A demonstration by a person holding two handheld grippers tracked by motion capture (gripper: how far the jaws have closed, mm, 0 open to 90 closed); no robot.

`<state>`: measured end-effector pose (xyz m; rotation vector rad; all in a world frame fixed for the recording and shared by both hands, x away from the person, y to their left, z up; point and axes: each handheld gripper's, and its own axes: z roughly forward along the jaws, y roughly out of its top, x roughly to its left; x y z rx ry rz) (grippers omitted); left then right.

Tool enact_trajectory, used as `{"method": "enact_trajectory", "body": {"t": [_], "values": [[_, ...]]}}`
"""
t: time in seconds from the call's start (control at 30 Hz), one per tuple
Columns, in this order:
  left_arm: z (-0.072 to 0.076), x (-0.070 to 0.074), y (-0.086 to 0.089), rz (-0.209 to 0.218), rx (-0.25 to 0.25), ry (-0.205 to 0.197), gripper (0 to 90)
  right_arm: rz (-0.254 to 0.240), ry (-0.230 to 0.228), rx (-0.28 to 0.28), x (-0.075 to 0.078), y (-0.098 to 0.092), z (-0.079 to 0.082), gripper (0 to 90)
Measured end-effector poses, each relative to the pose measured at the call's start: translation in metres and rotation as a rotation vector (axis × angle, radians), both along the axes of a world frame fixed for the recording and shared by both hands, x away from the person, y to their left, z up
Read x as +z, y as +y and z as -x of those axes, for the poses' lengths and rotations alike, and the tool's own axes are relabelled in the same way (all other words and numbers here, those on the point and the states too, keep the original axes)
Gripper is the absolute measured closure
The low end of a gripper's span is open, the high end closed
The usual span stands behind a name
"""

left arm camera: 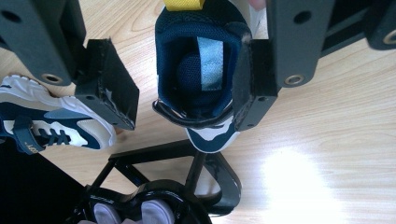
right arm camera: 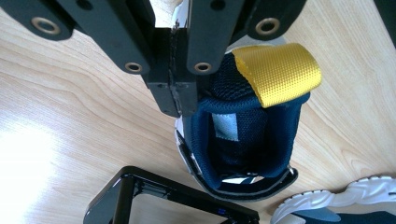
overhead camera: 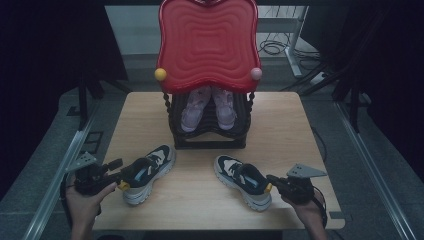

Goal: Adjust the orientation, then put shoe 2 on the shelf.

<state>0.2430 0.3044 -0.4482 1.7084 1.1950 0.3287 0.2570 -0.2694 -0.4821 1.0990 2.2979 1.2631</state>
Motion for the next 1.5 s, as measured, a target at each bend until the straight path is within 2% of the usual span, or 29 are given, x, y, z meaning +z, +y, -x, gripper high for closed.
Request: {"method": "enact_trajectory", "body": {"t": [0.23,0.5,0.63,0.7,0.83,0.93,1.17,1.33,1.43,1.5], "values": [[0.001,0.001,0.000,-0.001,-0.005,-0.002,41.4,-0.012,-0.022,-0.009,0.003,-0.004,0.000,89.9],[0.000,0.001,0.002,0.001,0.002,-0.004,41.4,-0.063,-0.062,-0.041,0.011,-0.011,0.001,89.8],[0.001,0.002,0.003,0.000,0.004,-0.005,41.4,-0.132,-0.093,-0.025,0.014,-0.012,0.000,89.1],[0.001,0.003,0.004,-0.002,0.004,-0.008,41.4,-0.149,-0.100,-0.014,0.015,-0.011,-0.001,85.5],[0.001,0.004,0.005,-0.003,0.006,-0.009,41.4,-0.147,-0.110,-0.006,0.019,-0.008,-0.002,79.7],[0.000,0.005,0.003,-0.008,-0.003,0.005,40.8,-0.145,-0.120,0.000,0.020,-0.008,-0.002,74.8],[-0.001,0.011,0.001,-0.035,-0.031,0.010,40.7,-0.161,-0.125,-0.017,0.027,-0.012,-0.005,67.5],[-0.011,0.010,0.009,-0.031,-0.044,0.038,41.2,-0.162,-0.129,-0.020,0.029,-0.012,-0.008,65.4],[-0.020,0.007,0.012,-0.016,-0.091,0.070,42.0,-0.158,-0.119,-0.015,0.028,-0.011,-0.009,64.5],[-0.028,0.004,0.012,-0.047,-0.107,0.093,42.7,-0.156,-0.116,-0.017,0.027,-0.011,-0.010,63.9]]}}
